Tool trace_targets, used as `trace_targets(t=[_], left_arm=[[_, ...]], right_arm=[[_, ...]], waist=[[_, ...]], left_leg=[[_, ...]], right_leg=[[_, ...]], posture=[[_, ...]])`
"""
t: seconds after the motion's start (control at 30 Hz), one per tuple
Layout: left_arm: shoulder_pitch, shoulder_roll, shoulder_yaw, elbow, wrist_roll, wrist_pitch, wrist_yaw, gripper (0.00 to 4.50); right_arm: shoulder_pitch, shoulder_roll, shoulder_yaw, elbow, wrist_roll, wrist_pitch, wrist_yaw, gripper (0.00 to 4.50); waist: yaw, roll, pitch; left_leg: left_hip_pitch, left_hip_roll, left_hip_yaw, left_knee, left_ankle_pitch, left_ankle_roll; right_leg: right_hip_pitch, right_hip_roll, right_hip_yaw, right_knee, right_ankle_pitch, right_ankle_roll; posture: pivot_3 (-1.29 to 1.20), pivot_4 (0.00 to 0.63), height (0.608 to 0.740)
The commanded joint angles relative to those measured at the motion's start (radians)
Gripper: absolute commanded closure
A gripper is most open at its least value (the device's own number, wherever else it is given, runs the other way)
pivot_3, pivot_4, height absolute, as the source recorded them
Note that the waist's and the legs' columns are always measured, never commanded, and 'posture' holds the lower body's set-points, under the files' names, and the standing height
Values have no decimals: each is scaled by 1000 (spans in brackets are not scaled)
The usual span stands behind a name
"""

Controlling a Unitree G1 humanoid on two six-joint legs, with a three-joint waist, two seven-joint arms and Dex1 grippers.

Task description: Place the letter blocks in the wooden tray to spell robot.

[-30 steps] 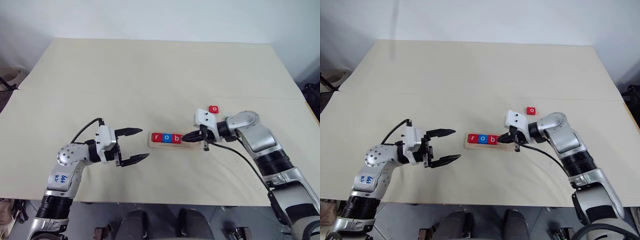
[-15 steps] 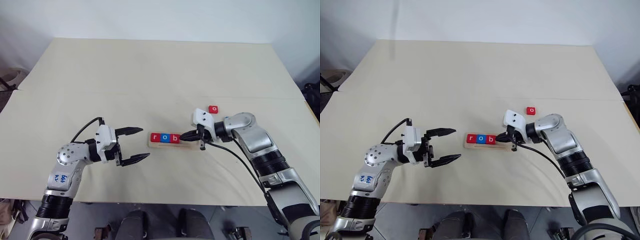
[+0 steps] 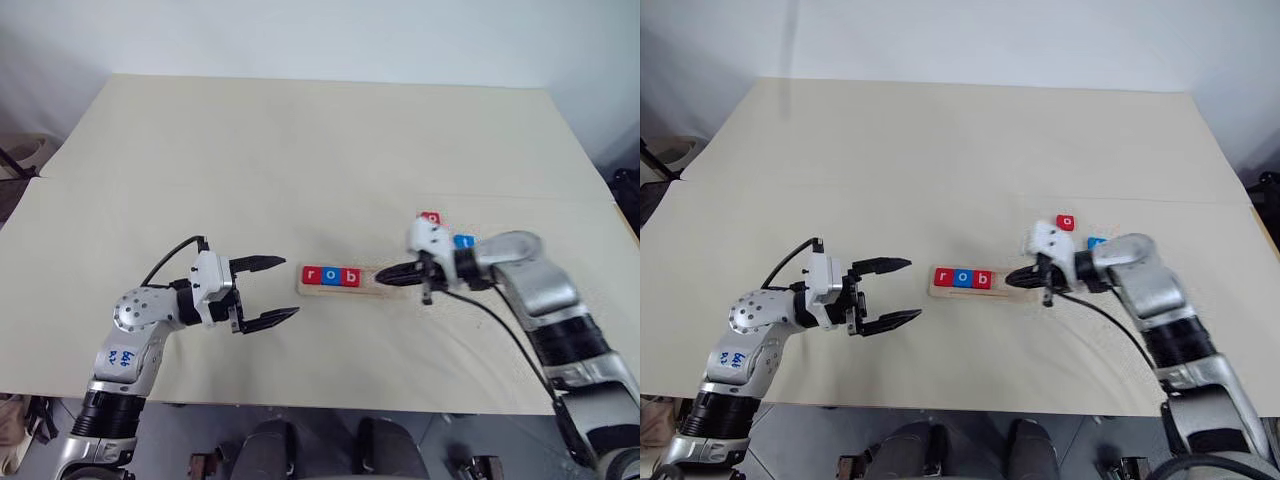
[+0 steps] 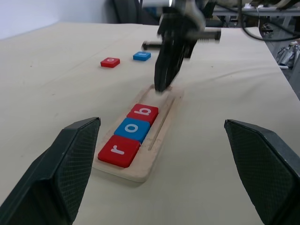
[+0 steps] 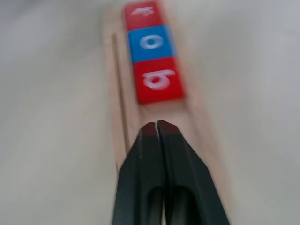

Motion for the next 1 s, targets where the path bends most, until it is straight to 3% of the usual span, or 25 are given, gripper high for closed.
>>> trace_targets(t=[0.03, 0.23, 0.33, 0.5, 0.67, 0.83, 1.0], left_arm=[[0, 6, 12, 0, -6, -8, -8, 0], [-9, 8, 27, 54, -3, -19, -14, 0], [-16, 3, 35, 76, -3, -24, -11, 0], [-41, -14, 32, 91, -11, -8, 0, 0], [-69, -21, 24, 101, -12, -4, -16, 0], [-74, -28, 25, 101, -6, -8, -10, 0], [-74, -36, 20, 89, -1, -8, 3, 0]], right_arm=[[97, -46, -151, -128, 88, 16, -36, 3230], [475, -7, -492, -245, 184, -161, -125, 1143], [601, 18, -579, -261, 200, -203, -174, 58], [768, 73, -712, -259, 234, -259, -240, 21], [815, 103, -691, -259, 206, -339, -284, 21], [661, 49, -589, -220, 153, -289, -357, 21], [337, -19, -452, -128, 139, 7, -475, 21]], waist=[[-1, 0, 0], [15, 0, 0], [20, 0, 0], [20, 0, 0], [20, 1, 0], [3, 1, -1], [-7, 1, -1]], left_leg=[[0, 0, 0, 0, 0, 0], [1, 0, 1, -1, 0, 0], [1, -1, 1, -1, 0, 0], [4, 0, 2, -2, 0, 0], [4, 0, 2, -2, -1, 0], [4, 0, 3, -1, -1, 0], [5, 1, 2, -1, 0, 0]], right_leg=[[0, 0, 0, 0, 0, 0], [1, 1, 0, -1, 0, 0], [1, 1, 1, -2, 0, 1], [2, 1, 2, 0, 0, 0], [1, 1, 3, 0, 0, 0], [1, 1, 4, 1, 0, 0], [1, 1, 4, 2, 0, 0]], posture=[[0, 150, 740], [0, 150, 740], [0, 150, 740], [0, 150, 740], [0, 150, 740], [0, 150, 740], [0, 150, 740]])
